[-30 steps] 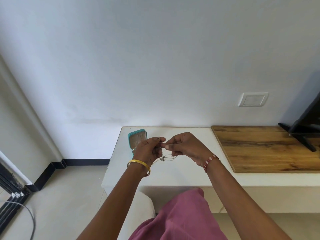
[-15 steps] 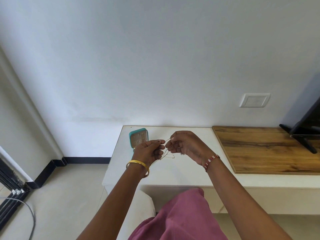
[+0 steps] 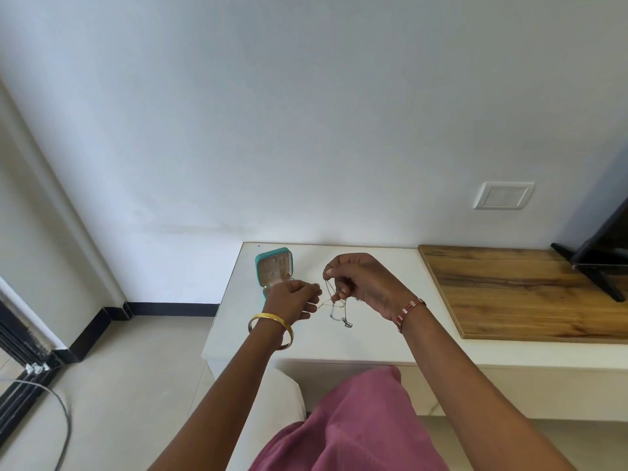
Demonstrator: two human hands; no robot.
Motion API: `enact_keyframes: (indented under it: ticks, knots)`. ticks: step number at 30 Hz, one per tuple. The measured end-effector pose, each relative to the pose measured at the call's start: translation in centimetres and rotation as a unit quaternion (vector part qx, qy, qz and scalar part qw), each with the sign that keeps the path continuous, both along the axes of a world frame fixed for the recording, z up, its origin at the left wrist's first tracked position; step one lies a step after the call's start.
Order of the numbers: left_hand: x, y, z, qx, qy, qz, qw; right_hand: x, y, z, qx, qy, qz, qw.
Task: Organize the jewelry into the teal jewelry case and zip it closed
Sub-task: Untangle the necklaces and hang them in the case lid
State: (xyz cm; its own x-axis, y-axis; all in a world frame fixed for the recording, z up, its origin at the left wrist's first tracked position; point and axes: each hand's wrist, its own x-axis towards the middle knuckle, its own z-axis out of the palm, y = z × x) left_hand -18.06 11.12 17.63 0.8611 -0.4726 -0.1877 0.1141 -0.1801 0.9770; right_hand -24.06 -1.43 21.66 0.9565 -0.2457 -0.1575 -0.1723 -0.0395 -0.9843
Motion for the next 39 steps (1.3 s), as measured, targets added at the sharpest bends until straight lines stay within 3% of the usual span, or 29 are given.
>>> enact_keyframes:
  ticks: [3,11,14,20,24,30,35,39]
  knots:
    - [-0.2,-0.2,0.1,-0.021,-0.039,-0.01,0.999,0.0,0.1,0.3,-0.047,0.014,0.007,0.999]
    - [-0.2,-0.5,0.4,-0.073,-0.018,-0.014,0.997,-0.4,0.1,1.0,-0.134,0.02,0.001,0.991]
    - [0.2,-0.2,0.3,-0.15,0.057,0.011,0.987,-0.5,-0.5,0.9,-0.131,0.016,0.006,0.991]
    - [0.4,0.2,0.4,-0.354,0.234,0.018,0.905,-0.4,-0.3,-0.4,-0.008,0.0,0.013,1.0]
    - [0.3,0.4,0.2,-0.38,0.286,0.047,0.878,0.0,-0.4,-0.8,0.165,-0.032,-0.046,0.985]
    - [0.3,0.4,-0.1,-0.321,0.249,0.015,0.914,0.0,0.3,-0.6,0.283,-0.072,-0.049,0.955]
    - [0.2,0.3,-0.2,-0.271,0.193,-0.035,0.942,0.4,0.7,-0.6,0.264,-0.088,-0.033,0.96]
    - [0.8,0.8,-0.6,-0.282,0.197,-0.007,0.939,0.5,0.1,-1.1,0.279,-0.084,-0.045,0.956]
